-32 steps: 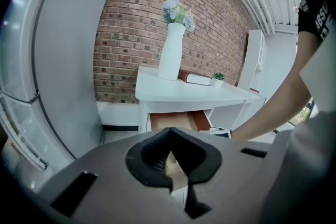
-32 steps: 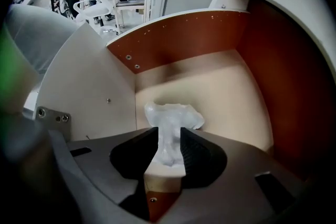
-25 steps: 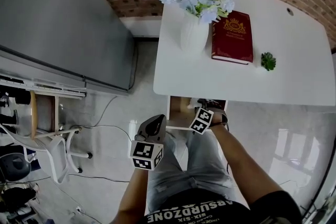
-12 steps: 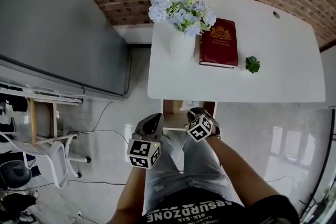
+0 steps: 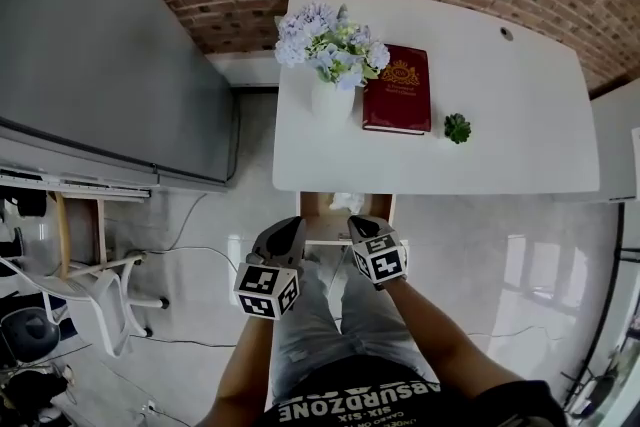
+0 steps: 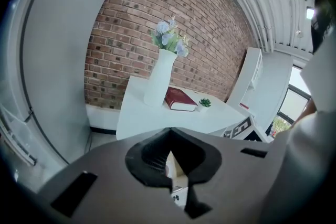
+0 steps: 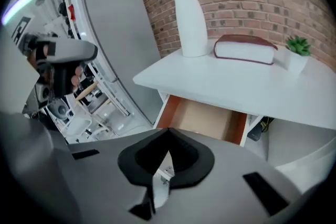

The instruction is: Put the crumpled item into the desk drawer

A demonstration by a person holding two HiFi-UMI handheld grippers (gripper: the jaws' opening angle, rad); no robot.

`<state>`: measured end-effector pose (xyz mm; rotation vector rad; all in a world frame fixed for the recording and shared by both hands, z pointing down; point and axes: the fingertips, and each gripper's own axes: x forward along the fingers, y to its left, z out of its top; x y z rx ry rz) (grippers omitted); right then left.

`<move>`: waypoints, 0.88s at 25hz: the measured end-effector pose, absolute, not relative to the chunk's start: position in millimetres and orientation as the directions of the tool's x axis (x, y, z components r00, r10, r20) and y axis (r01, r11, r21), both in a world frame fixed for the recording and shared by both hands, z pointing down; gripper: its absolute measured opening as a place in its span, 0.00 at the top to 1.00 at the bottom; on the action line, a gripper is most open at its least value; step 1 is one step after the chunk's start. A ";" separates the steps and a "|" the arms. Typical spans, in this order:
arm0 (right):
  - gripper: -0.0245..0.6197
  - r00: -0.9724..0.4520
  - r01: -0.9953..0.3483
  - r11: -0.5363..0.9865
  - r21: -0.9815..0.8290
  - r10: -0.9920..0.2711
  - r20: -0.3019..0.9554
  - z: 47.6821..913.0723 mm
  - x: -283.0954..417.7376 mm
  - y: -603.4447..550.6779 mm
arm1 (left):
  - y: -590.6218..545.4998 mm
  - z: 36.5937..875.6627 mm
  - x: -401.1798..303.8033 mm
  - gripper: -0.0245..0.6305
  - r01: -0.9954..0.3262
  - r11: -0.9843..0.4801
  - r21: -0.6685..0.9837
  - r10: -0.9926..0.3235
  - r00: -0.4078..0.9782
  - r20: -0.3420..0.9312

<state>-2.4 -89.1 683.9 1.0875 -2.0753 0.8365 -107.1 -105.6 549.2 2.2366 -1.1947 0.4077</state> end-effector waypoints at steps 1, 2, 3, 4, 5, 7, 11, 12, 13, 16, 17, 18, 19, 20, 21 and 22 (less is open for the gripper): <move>0.97 -0.454 -0.864 0.435 -0.254 -0.457 0.764 674.2 -1.0 -88.0 | -106.1 545.4 -106.3 0.95 -0.831 -0.438 0.343 -0.658 0.556 0.508; 0.97 -0.457 -0.868 0.417 -0.268 -0.463 0.759 665.1 0.4 -86.9 | -106.6 542.1 -105.5 0.95 -0.831 -0.434 0.348 -0.656 0.556 0.510; 0.97 -0.460 -0.871 0.404 -0.281 -0.468 0.755 657.0 1.3 -85.9 | -107.2 539.4 -104.7 0.95 -0.831 -0.432 0.351 -0.654 0.557 0.513; 0.97 -0.463 -0.871 0.395 -0.290 -0.470 0.752 649.9 1.7 -85.1 | -107.8 537.4 -104.0 0.95 -0.831 -0.432 0.352 -0.651 0.557 0.516; 0.97 -0.466 -0.871 0.391 -0.296 -0.470 0.750 643.9 1.6 -84.3 | -108.7 536.1 -103.3 0.95 -0.831 -0.433 0.351 -0.648 0.557 0.519; 0.97 -0.469 -0.870 0.392 -0.299 -0.471 0.747 633.6 1.5 -82.2 | -110.2 534.0 -101.0 0.95 -0.830 -0.437 0.347 -0.642 0.558 0.526; 0.97 -0.479 -0.866 0.395 -0.306 -0.482 0.733 612.7 1.0 -80.3 | -111.6 530.2 -93.1 0.95 -0.825 -0.451 0.340 -0.629 0.565 0.534; 0.97 -0.480 -0.866 0.397 -0.305 -0.486 0.731 608.2 1.1 -80.0 | -111.5 529.2 -90.9 0.95 -0.823 -0.455 0.340 -0.626 0.567 0.535; 0.97 -0.479 -0.866 0.400 -0.301 -0.489 0.729 604.1 1.6 -79.8 | -111.1 528.0 -88.7 0.95 -0.821 -0.459 0.339 -0.622 0.570 0.536; 0.97 -0.477 -0.866 0.406 -0.290 -0.502 0.722 592.4 4.9 -80.5 | -108.8 524.0 -81.8 0.95 -0.814 -0.471 0.340 -0.613 0.579 0.538; 0.97 -0.477 -0.867 0.406 -0.289 -0.507 0.718 588.6 6.1 -81.1 | -107.8 522.7 -80.1 0.95 -0.812 -0.474 0.340 -0.610 0.581 0.539; 0.97 -0.478 -0.867 0.406 -0.289 -0.512 0.714 584.8 7.1 -81.9 | -106.8 521.7 -78.8 0.95 -0.811 -0.477 0.339 -0.607 0.583 0.539; 0.97 -0.478 -0.867 0.405 -0.289 -0.518 0.709 581.0 7.9 -82.8 | -105.7 521.0 -77.8 0.95 -0.809 -0.480 0.339 -0.605 0.585 0.540; 0.97 -0.478 -0.868 0.406 -0.288 -0.524 0.705 577.5 8.7 -83.6 | -104.6 520.6 -76.8 0.95 -0.808 -0.483 0.337 -0.603 0.586 0.541; 0.97 -0.478 -0.868 0.405 -0.286 -0.529 0.701 574.5 9.5 -84.3 | -103.6 520.2 -75.9 0.95 -0.807 -0.486 0.336 -0.602 0.587 0.541; 0.97 -0.478 -0.869 0.405 -0.285 -0.533 0.698 571.6 10.2 -84.8 | -103.0 519.9 -75.0 0.95 -0.806 -0.489 0.334 -0.600 0.589 0.542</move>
